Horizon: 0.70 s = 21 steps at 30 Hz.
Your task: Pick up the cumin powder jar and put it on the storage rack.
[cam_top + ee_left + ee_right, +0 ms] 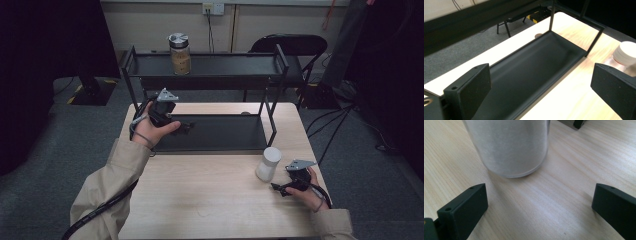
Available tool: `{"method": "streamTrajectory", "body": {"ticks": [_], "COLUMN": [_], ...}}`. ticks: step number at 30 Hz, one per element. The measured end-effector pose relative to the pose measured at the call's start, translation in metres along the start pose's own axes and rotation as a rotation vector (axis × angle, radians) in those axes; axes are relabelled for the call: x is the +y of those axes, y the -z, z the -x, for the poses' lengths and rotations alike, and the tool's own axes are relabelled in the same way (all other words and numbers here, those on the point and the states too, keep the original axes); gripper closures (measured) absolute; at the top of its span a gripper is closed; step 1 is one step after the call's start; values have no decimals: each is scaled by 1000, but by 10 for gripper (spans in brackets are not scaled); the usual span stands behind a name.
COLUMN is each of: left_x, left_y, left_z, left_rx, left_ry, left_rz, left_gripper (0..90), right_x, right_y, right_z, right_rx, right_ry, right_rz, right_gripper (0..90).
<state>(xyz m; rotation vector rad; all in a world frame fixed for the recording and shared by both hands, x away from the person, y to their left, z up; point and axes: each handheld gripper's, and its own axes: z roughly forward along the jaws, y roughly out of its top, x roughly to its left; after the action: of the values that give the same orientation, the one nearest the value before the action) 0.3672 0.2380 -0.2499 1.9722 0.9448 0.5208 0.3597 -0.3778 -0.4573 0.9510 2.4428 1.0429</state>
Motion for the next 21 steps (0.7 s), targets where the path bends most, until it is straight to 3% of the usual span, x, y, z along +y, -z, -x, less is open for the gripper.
{"method": "streamTrajectory", "body": {"ticks": [21], "left_x": [-48], "left_y": [-7], "left_z": [9], "left_rx": [-38], "left_ry": [5], "left_rz": [-28], "left_gripper": [24], "right_x": [0], "right_y": [0], "right_z": [0], "right_rx": [0], "right_ry": [0], "right_rz": [-1], "right_gripper": [0]}}
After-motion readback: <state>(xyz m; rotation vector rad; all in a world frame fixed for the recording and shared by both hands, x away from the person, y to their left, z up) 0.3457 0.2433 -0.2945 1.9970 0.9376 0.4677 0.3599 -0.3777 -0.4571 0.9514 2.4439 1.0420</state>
